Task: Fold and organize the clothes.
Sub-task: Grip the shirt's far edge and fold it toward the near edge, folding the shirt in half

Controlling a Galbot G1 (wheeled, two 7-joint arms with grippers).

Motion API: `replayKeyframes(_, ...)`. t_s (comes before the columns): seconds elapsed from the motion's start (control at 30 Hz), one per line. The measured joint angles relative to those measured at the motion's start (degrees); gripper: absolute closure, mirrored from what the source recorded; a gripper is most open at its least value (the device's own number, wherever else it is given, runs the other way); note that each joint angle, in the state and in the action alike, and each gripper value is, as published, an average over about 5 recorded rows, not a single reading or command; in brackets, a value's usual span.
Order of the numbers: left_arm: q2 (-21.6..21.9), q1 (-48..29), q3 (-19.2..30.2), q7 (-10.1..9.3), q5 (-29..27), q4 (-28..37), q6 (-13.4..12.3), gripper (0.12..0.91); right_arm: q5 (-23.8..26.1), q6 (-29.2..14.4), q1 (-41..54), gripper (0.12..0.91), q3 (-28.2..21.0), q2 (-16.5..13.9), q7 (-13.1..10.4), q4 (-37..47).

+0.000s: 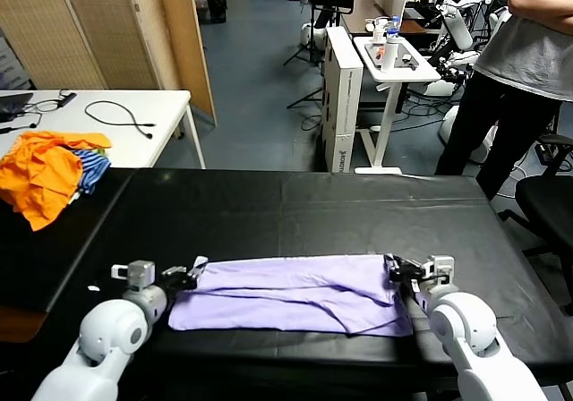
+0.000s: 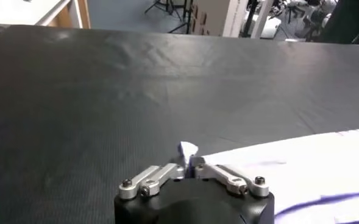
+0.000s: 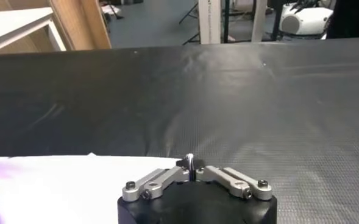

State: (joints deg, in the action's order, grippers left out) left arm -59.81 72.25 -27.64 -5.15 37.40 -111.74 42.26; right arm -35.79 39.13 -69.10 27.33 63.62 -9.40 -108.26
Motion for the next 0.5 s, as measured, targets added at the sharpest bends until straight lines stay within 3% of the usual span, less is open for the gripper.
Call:
replayKeyframes(0.33, 0.5, 0.6, -1.8, -0.14, -0.1, -1.0, 0.0, 0.872, -0.5, -0.3, -1.9, 0.88, 1.4, 0.5, 0.7, -1.7)
replayKeyframes(0.43, 0.6, -0.3, -1.4, 0.07, 0.1, -0.6, 0.0, 0.827, -0.5, -0.2, -2.6, 0.797, 2.2, -0.1, 2.3, -3.1)
replayKeyframes(0.5, 0.9, -1.1, -1.1, 0.17, 0.2, -0.2, 0.0, 0.734, -0.5, -0.3, -3.2, 0.677, 2.8, -0.8, 3.2, -4.2)
